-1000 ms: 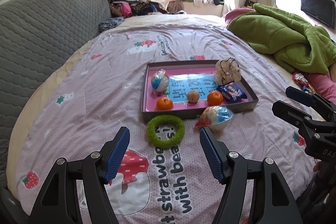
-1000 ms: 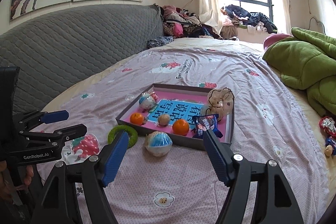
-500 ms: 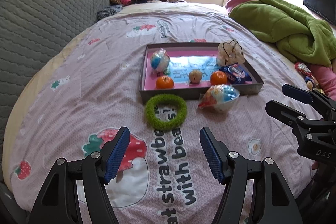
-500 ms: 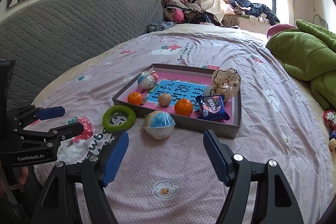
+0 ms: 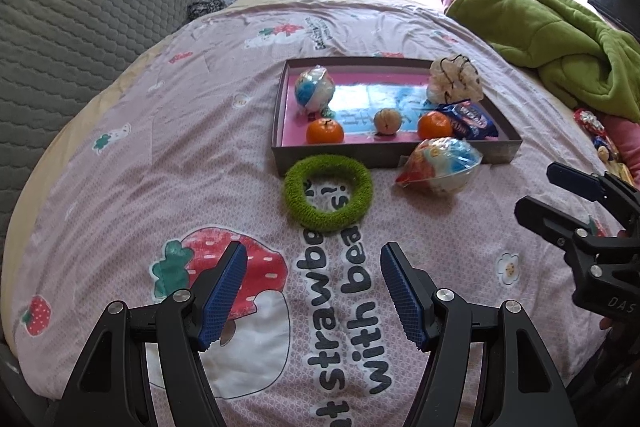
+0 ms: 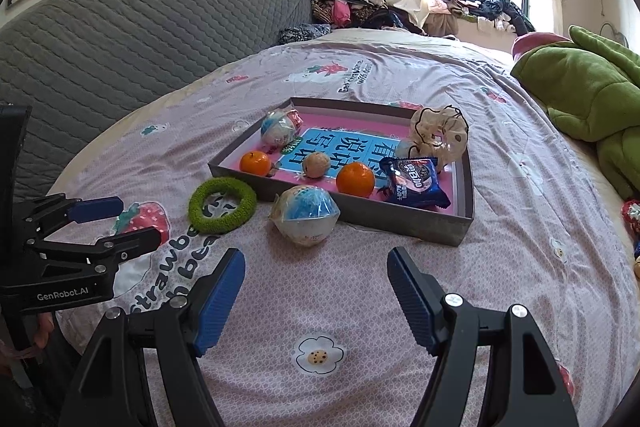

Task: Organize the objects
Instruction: 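Withdraw both tools from the tray toward the green ring and wrapped egg, then close left tool on the green fuzzy ring while right tool grasps the wrapped egg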

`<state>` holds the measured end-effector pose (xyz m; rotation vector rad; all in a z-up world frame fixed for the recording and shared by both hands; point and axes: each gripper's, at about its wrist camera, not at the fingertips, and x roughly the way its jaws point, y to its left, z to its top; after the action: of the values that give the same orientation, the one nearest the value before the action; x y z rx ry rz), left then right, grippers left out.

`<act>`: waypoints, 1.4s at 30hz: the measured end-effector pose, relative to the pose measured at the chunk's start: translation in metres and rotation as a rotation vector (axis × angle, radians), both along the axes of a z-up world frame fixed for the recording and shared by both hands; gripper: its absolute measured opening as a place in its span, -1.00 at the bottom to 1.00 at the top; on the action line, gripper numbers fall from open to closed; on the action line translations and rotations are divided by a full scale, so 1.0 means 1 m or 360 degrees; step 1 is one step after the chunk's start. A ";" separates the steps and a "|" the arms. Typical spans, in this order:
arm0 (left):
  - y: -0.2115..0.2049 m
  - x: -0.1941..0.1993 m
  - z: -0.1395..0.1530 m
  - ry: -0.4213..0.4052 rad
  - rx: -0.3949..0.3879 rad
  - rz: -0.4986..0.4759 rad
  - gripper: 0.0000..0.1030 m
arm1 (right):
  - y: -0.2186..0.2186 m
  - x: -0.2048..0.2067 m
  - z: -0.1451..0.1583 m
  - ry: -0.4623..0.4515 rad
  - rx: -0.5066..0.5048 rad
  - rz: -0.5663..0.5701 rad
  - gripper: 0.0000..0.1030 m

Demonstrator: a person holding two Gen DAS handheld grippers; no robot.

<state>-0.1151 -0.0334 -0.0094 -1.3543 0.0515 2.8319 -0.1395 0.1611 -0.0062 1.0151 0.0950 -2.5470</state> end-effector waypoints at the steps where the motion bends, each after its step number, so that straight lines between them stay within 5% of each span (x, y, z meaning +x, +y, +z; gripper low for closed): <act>1: -0.001 -0.001 -0.001 -0.0004 0.0002 0.0002 0.38 | 0.000 -0.001 -0.001 -0.0002 0.0004 -0.0004 0.42; 42: -0.027 -0.086 -0.043 -0.0108 0.0022 0.0034 0.38 | -0.038 -0.064 -0.048 -0.0100 0.0209 0.0004 0.42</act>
<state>-0.2011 -0.0605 -0.0528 -1.4557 0.0172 2.7955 -0.2036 0.1226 -0.0537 1.1423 0.2490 -2.5315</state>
